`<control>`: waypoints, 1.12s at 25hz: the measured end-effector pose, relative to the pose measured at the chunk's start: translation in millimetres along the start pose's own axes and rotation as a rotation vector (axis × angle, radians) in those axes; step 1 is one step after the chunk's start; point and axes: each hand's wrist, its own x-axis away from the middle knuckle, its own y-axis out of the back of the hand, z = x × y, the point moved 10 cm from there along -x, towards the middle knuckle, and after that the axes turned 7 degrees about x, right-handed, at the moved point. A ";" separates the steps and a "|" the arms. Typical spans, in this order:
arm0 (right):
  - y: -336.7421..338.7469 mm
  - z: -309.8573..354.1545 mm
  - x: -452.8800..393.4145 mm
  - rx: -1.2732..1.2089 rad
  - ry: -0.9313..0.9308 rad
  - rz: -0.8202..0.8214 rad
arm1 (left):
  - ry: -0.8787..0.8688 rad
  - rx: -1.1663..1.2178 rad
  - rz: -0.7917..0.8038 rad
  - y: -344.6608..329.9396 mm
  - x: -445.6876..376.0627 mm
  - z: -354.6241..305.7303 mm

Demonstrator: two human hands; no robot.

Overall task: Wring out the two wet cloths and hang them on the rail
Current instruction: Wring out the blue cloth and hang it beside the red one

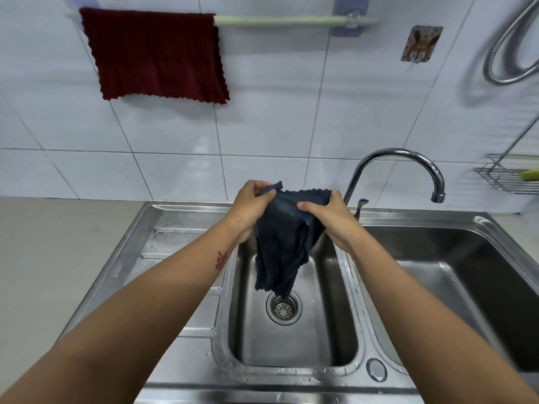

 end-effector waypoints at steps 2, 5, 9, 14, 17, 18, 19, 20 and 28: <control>7.1 -2.3 -0.4 0.143 0.011 -0.030 | -0.044 -0.013 -0.046 6.1 -1.1 -8.0; 18.1 -4.0 -2.0 0.271 0.043 -0.063 | -0.122 -0.054 -0.153 20.8 -0.4 -21.0; 40.9 1.0 1.0 0.501 0.096 -0.236 | -0.166 -0.089 -0.224 38.8 -5.3 -28.8; 51.7 -10.9 -1.1 0.506 -0.015 -0.316 | -0.222 -0.162 -0.259 45.9 -5.5 -35.0; 44.4 -23.3 -2.4 0.156 -0.082 -0.229 | -0.218 -0.161 -0.282 51.1 -5.5 -35.1; 40.0 -19.8 0.0 0.152 -0.060 -0.183 | -0.222 -0.170 -0.291 53.0 -4.9 -36.3; 36.9 -16.5 1.7 0.174 -0.032 -0.136 | -0.227 -0.178 -0.300 55.0 -3.8 -37.7; 35.4 -13.2 2.7 0.221 0.005 -0.107 | -0.230 -0.179 -0.312 57.8 -2.5 -39.1; 59.8 1.0 13.3 0.246 0.156 -0.197 | -0.220 -0.150 -0.414 90.0 9.2 -44.4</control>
